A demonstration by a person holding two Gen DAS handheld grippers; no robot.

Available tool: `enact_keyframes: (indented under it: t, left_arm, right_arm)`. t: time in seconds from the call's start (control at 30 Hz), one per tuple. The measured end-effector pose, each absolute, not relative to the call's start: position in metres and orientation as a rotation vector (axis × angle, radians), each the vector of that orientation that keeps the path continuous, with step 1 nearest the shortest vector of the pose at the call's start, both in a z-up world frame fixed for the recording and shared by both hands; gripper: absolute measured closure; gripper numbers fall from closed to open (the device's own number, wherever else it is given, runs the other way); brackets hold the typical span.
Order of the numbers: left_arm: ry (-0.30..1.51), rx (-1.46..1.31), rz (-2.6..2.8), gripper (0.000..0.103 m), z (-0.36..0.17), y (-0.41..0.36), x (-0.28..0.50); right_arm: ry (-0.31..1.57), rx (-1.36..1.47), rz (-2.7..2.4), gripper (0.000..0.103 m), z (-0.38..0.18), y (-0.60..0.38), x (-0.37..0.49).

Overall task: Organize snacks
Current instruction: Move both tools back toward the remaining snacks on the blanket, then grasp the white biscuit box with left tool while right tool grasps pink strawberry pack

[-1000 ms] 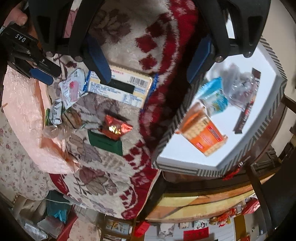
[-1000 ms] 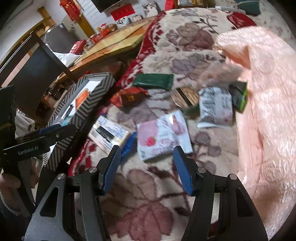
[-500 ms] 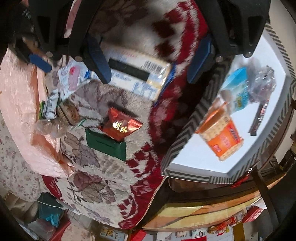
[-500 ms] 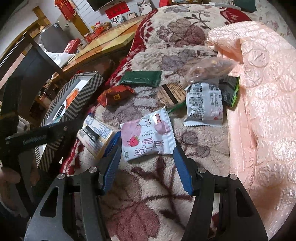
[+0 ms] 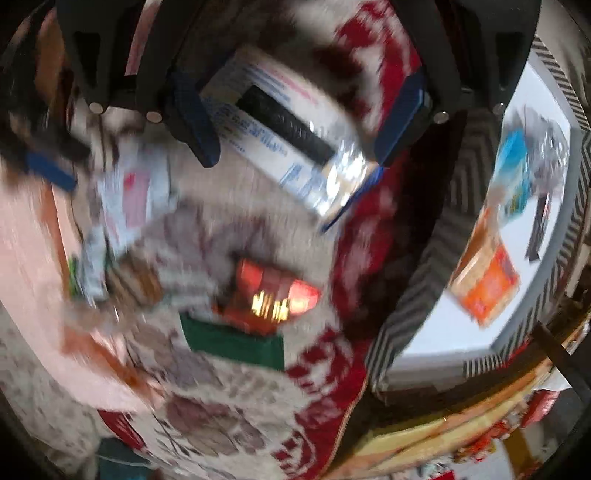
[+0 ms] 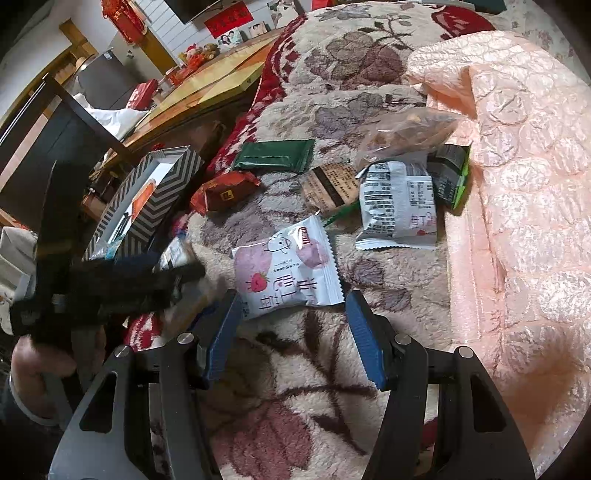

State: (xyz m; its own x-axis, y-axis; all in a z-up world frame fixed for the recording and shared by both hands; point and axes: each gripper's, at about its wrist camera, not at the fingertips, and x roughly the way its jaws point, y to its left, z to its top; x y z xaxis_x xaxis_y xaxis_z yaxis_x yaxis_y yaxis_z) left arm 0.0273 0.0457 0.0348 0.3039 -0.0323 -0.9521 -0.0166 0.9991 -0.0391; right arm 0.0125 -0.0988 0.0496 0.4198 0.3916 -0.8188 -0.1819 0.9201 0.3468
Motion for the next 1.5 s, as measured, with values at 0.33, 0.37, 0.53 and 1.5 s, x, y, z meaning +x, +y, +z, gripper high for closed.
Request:
enact_keyframes:
  t: [0.33, 0.37, 0.53, 1.5]
  left_arm:
    - [1.252, -0.17, -0.014, 0.014, 0.054, 0.086, -0.01]
    - [1.253, -0.17, -0.011, 0.014, 0.054, 0.087, -0.01]
    - [1.289, -0.208, -0.006, 0.014, 0.042, 0.091, -0.007]
    - [1.347, -0.236, 0.001, 0.013, 0.019, 0.081, 0.006]
  right_arm:
    - [1.098, 0.139, 0.421, 0.039, 0.048, -0.078, 0.023]
    - [1.091, 0.046, 0.449, 0.039, 0.052, -0.07, 0.025]
    - [1.077, -0.259, 0.545, 0.035, 0.055, -0.05, 0.022]
    - [1.006, -1.252, 1.047, 0.029, 0.02, 0.002, 0.047]
